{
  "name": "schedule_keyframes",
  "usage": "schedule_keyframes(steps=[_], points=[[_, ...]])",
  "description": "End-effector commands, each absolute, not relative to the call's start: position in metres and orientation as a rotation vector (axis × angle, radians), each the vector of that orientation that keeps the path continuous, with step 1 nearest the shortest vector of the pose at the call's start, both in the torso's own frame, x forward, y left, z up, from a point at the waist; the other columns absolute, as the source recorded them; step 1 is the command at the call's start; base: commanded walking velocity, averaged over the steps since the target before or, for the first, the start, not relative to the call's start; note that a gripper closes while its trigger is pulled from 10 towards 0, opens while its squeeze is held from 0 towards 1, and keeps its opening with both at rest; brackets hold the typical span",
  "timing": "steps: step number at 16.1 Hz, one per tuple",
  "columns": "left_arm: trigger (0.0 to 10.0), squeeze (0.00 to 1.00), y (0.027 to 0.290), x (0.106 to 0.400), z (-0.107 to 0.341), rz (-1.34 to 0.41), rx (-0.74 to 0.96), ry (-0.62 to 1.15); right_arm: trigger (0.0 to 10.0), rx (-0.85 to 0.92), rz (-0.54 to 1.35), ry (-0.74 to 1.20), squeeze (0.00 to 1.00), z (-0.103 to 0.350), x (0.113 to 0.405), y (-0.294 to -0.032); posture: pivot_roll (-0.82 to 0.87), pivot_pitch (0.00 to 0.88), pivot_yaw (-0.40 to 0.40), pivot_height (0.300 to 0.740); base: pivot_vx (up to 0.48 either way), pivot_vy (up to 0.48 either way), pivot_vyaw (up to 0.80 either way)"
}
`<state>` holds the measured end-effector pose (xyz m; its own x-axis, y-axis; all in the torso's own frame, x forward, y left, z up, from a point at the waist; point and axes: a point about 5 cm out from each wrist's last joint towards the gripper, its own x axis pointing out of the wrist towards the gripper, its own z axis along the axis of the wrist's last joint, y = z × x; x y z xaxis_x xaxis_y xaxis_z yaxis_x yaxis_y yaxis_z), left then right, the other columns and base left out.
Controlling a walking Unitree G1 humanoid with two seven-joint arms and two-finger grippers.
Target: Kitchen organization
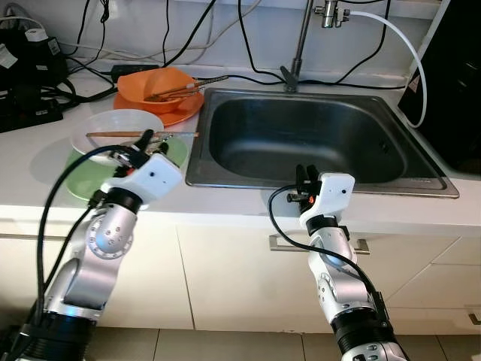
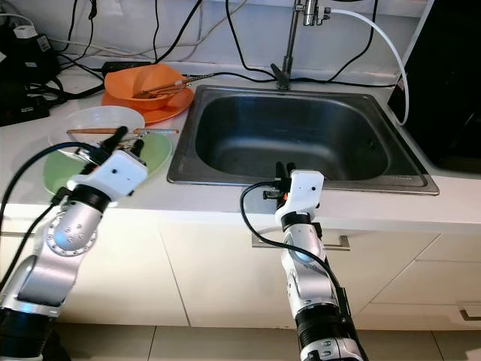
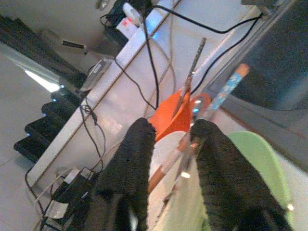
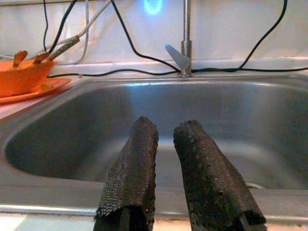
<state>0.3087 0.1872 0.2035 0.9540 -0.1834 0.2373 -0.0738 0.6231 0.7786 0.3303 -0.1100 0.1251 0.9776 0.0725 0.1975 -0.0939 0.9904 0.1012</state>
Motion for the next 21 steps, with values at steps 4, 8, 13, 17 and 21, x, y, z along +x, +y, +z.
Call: schedule_keyframes(steps=[4,8,13,17,21], points=[[10.0,0.00,0.170,0.306,0.229,-0.184,0.701,-0.437,10.0,0.117,0.092,-0.195,0.00,0.128,0.334,-0.109,0.13,0.030,-0.037,0.740,0.000,0.000,0.00],[10.0,0.00,0.140,0.296,0.244,-0.292,0.763,-0.522,10.0,0.119,0.092,-0.195,0.00,0.128,0.334,-0.108,0.13,0.027,-0.035,0.740,0.000,0.000,0.00],[10.0,0.00,0.110,0.297,0.239,-0.398,0.596,-0.483,10.0,0.121,0.088,-0.194,0.00,0.128,0.334,-0.108,0.13,0.026,-0.034,0.740,0.000,0.000,0.00],[10.0,0.00,0.088,0.318,0.195,-0.366,0.648,-0.272,10.0,0.121,0.084,-0.195,0.00,0.128,0.335,-0.109,0.12,0.019,-0.028,0.740,0.000,0.000,0.00],[10.0,0.00,0.087,0.342,0.192,-0.320,1.037,-0.246,10.0,0.121,0.080,-0.195,0.00,0.128,0.336,-0.108,0.12,0.010,-0.021,0.740,0.000,0.000,0.00]])
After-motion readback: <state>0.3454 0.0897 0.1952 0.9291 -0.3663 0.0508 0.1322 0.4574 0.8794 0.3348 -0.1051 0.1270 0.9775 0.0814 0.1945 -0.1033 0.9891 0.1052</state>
